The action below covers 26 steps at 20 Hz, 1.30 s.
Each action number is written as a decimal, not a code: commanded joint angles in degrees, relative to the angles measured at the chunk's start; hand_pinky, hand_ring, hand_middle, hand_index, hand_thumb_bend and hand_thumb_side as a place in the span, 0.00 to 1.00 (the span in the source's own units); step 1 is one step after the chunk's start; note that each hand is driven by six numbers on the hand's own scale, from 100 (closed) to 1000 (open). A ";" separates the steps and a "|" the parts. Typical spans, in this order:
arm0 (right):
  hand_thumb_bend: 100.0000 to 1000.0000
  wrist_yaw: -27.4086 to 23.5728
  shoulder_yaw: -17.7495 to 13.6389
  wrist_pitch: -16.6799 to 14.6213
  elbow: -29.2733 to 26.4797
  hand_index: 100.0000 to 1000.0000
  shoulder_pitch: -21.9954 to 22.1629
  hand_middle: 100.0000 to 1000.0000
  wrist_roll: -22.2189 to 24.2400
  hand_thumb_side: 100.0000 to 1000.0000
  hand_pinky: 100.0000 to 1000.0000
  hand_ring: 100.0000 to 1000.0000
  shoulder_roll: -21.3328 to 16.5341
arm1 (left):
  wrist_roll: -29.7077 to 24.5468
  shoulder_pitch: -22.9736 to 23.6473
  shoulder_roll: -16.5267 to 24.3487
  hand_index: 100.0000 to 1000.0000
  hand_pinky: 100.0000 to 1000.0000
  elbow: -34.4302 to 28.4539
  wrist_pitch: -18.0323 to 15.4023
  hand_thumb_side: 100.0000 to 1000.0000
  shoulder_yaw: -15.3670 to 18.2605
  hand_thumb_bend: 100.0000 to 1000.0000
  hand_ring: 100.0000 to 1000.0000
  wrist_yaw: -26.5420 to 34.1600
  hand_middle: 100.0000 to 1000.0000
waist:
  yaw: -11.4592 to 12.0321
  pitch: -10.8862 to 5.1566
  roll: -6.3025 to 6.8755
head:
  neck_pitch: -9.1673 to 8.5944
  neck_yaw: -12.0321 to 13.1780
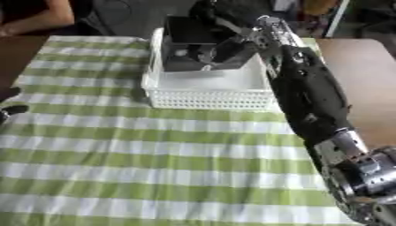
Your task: Pick up objects on the table and place them in the box.
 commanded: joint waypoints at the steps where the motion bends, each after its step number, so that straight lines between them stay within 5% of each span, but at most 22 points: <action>1: 0.37 0.93 -0.49 -0.21 -0.53 0.94 -0.92 0.94 -0.06 0.60 0.92 0.91 -0.84 | -0.01 -0.70 0.60 0.89 0.71 -1.15 -0.12 1.00 0.01 0.00 0.86 0.19 0.97 | -0.10 -0.69 0.24 | -0.79 -0.17; 5: 0.57 2.47 -0.36 -0.62 -0.99 1.00 -1.02 1.00 1.04 0.65 1.00 1.00 -1.15 | -0.04 -0.65 0.60 0.89 0.71 -1.12 -0.12 1.00 0.01 0.00 0.86 0.19 0.97 | -0.14 -0.71 0.23 | -0.67 -0.07; 20: 0.59 3.52 0.91 -3.12 -3.31 1.00 -1.77 1.00 4.59 0.68 1.00 1.00 -3.78 | 0.07 -0.19 0.87 0.89 0.71 -0.97 -0.07 1.00 0.17 0.00 0.86 0.03 0.96 | -0.70 -1.38 -0.20 | 0.19 0.99; 26: 0.57 -2.68 3.74 -6.74 -8.16 1.00 -1.02 1.00 4.35 0.71 1.00 1.00 -8.80 | 0.32 0.42 1.35 0.89 0.71 -0.93 -0.01 1.00 0.46 0.00 0.86 -0.28 0.96 | -1.64 -2.00 -1.00 | 0.70 2.29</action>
